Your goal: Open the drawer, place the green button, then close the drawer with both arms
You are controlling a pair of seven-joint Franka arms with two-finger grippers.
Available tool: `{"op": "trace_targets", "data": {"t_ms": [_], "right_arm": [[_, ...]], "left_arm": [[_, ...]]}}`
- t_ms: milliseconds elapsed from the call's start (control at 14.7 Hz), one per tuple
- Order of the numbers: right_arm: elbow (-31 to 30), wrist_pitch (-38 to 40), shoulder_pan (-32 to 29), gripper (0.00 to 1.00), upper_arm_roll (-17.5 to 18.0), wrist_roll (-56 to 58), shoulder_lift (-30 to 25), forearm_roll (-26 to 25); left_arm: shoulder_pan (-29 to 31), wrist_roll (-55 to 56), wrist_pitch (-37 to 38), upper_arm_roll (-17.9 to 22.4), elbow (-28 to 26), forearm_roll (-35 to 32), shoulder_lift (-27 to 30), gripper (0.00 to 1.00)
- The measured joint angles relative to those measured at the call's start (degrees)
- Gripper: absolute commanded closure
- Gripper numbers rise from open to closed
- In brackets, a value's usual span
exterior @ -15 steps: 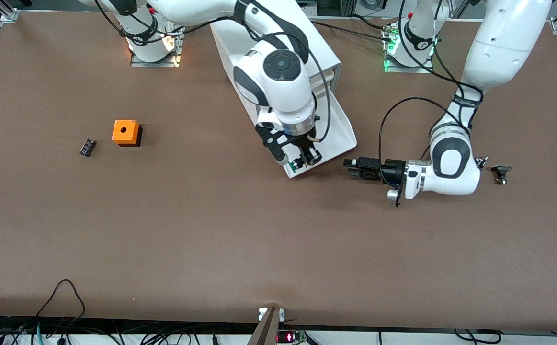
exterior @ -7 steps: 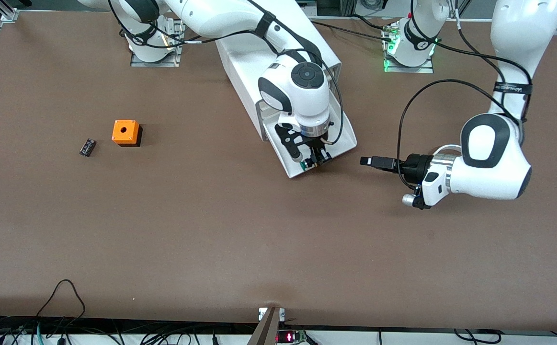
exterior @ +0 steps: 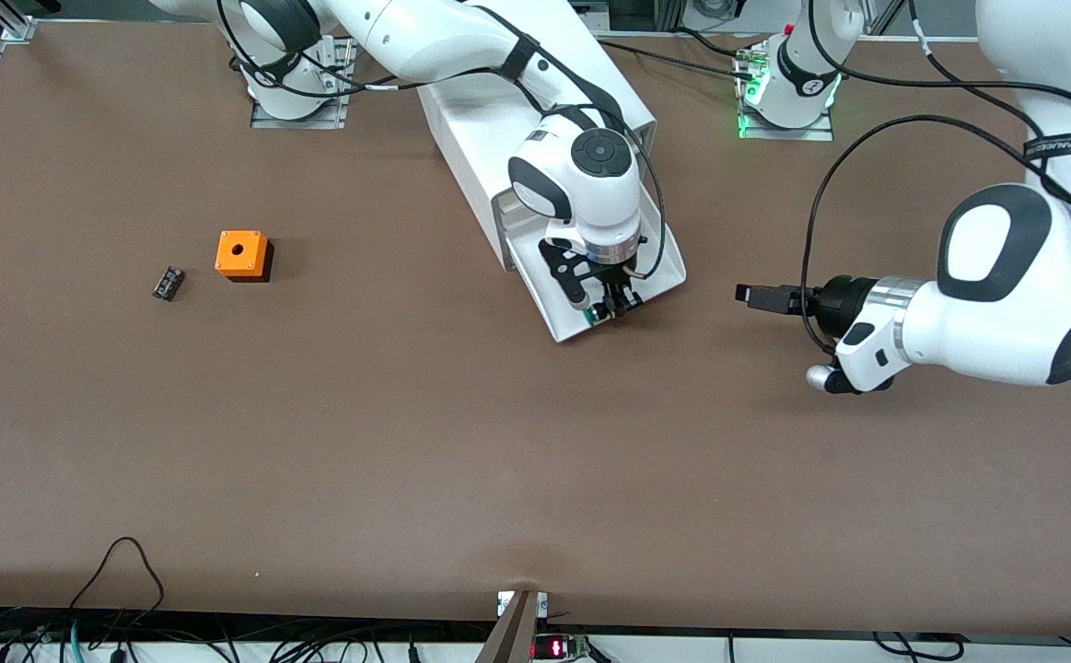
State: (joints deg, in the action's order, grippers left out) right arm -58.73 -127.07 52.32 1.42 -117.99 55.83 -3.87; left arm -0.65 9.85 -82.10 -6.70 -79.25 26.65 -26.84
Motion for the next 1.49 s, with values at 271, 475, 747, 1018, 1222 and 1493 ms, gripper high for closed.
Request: {"op": "trace_targets", "data": {"t_ms": [271,475,747,1018,1222,1493], "right_arm": [[0.36,0.03,0.20,0.00,-0.29,-0.19,0.12,-0.02],[1.59,0.86,0.02,0.00,-1.51,-0.19,-0.17,-0.02],[2.68,4.64,-1.18,0.00,-3.73,2.82,-3.50,-0.03],[2.81,11.31,-6.82,0.00,-3.73,16.10,-8.77,0.92],[2.91,14.85,-12.21,0.00,-3.83,28.96,-12.46,7.29],[2.90,21.86,-17.80,0.00,-3.77,45.26,-16.59,9.39]], "left_arm": [[-0.52,6.33,0.62,-0.83,0.65,-9.02,3.79,0.00],[-1.60,12.05,0.90,-1.40,0.67,-15.55,6.72,0.00],[-1.12,12.87,0.88,-1.05,0.84,-21.53,8.76,0.00],[-1.12,13.50,0.65,-0.84,1.53,-21.83,8.77,0.01],[-2.05,17.24,-5.43,-1.34,-1.57,-21.84,8.57,0.01],[-5.67,28.50,-22.55,-2.88,-11.32,-21.85,7.95,0.01]]}}
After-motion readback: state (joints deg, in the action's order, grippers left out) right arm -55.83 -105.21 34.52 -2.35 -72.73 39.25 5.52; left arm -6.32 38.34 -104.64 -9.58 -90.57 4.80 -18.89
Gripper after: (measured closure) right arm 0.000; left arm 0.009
